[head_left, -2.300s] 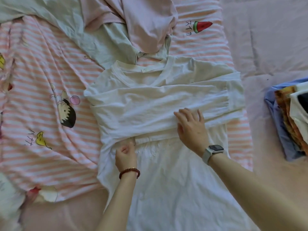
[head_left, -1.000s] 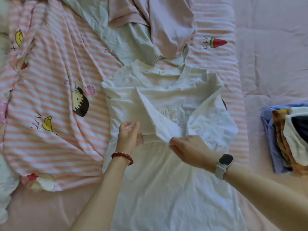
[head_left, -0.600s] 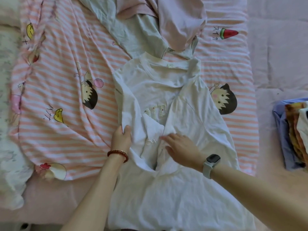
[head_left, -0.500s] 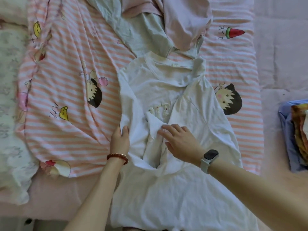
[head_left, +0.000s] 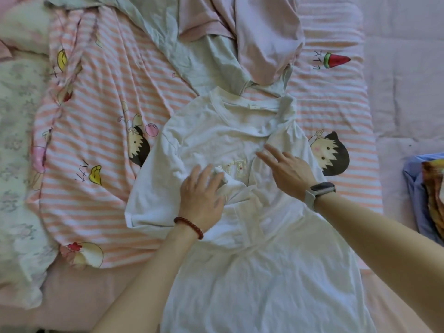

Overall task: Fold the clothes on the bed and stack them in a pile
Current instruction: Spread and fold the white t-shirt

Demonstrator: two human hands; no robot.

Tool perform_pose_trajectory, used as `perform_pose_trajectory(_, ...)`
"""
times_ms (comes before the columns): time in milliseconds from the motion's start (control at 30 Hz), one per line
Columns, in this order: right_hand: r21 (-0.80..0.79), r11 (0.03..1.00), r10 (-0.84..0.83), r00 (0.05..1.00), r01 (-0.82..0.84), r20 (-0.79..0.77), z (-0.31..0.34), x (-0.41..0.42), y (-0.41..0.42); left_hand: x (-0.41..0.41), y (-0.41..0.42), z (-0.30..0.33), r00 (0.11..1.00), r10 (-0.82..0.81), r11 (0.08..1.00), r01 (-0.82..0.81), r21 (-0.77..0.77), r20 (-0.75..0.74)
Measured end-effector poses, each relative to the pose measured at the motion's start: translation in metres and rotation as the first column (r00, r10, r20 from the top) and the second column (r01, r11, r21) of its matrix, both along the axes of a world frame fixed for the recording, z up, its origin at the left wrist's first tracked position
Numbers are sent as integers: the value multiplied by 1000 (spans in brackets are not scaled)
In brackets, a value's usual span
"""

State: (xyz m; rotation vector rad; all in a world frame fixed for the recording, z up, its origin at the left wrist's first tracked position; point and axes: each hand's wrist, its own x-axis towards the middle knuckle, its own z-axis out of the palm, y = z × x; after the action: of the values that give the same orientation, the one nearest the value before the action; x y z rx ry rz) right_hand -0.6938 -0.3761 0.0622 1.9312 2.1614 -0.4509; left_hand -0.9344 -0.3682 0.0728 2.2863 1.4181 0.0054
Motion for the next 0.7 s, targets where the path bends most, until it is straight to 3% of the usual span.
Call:
perform_pose_trajectory(67,8,1000,18,1000,-17,-22,-7,1,22,13,4,-12,985,-161,986,158,-58,-58)
perform_pose_trajectory(200,-36,999,-8,1000,8,13,-16,21,45,25,29,-23,936,-338,923,310,-228,-95)
perform_pose_trajectory(300,10,994,-108,993,108,38,-10,58,38,26,49,-22,947,-321,862,294,-413,4)
perform_pose_trajectory(433,105,895,-413,895,433,-167,5,105,16,47,61,-18,949,-295,871,316,-375,113)
perform_pose_trajectory(533,158,833,-532,846,530,-28,15,139,14,72,71,-17,929,-365,830,354,-431,59)
perform_pose_trajectory(600,140,792,-604,796,595,35,18,156,20,79,80,-16,943,-331,840,288,-460,-15)
perform_pose_trajectory(700,67,693,-715,697,717,-64,15,162,32,79,84,-14,960,-270,872,212,-441,-74)
